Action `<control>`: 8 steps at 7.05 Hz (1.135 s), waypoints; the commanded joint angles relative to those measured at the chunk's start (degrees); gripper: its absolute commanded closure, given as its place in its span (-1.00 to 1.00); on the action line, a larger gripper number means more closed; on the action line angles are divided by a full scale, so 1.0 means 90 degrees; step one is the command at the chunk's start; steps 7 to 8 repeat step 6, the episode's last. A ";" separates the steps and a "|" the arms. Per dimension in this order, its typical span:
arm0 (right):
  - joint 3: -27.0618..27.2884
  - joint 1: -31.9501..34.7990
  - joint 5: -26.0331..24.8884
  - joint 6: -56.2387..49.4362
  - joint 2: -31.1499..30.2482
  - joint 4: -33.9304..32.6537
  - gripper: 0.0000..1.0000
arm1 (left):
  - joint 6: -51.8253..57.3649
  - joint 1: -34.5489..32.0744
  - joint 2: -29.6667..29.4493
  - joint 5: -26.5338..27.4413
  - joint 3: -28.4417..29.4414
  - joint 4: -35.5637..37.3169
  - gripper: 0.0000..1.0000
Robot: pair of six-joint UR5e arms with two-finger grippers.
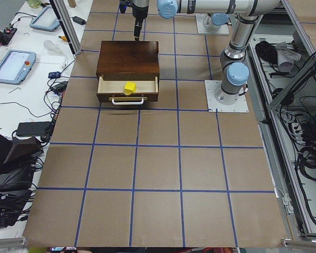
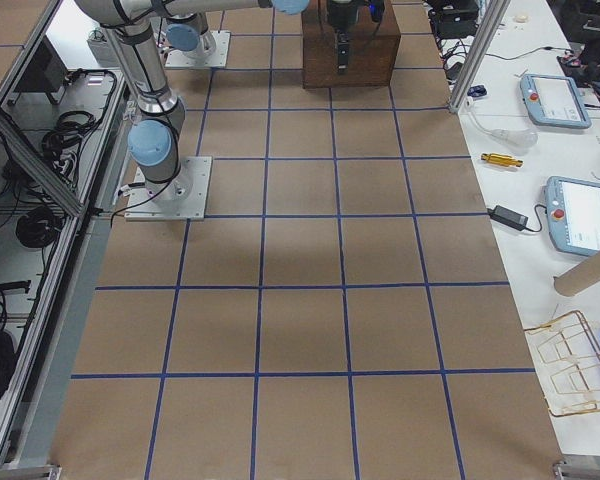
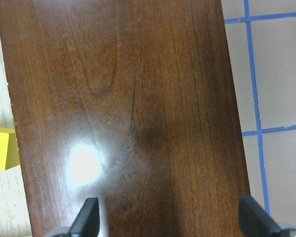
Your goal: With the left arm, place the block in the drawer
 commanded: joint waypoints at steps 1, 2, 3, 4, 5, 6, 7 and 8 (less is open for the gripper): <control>0.0000 0.0007 0.0003 0.0000 0.0001 0.0000 -1.00 | -0.0012 0.0004 0.0041 0.0073 0.0002 -0.0036 -1.00; 0.0000 0.0007 0.0003 0.0000 0.0001 0.0000 -1.00 | -0.0022 0.0004 0.0051 0.0277 0.0002 -0.0143 -1.00; 0.0000 0.0007 0.0003 0.0000 0.0001 0.0000 -1.00 | -0.0041 0.0004 0.0041 0.0260 0.0002 -0.0144 -1.00; 0.0000 0.0007 0.0003 0.0000 -0.0008 0.0000 -1.00 | -0.0148 0.0004 0.0041 0.0259 0.0002 -0.0144 -1.00; 0.0000 0.0007 0.0003 0.0000 0.0001 0.0000 -1.00 | -0.0159 0.0004 0.0041 0.0279 0.0002 -0.0144 -1.00; 0.0000 0.0007 0.0003 0.0000 -0.0008 0.0000 -1.00 | -0.0159 -0.0016 0.0041 0.0279 -0.0007 -0.0154 -1.00; 0.0000 0.0007 0.0003 0.0000 -0.0008 0.0000 -1.00 | -0.0159 -0.0016 0.0041 0.0279 -0.0007 -0.0154 -1.00; 0.0000 0.0007 0.0003 0.0000 -0.0008 0.0000 -1.00 | -0.0159 -0.0016 0.0041 0.0279 -0.0007 -0.0154 -1.00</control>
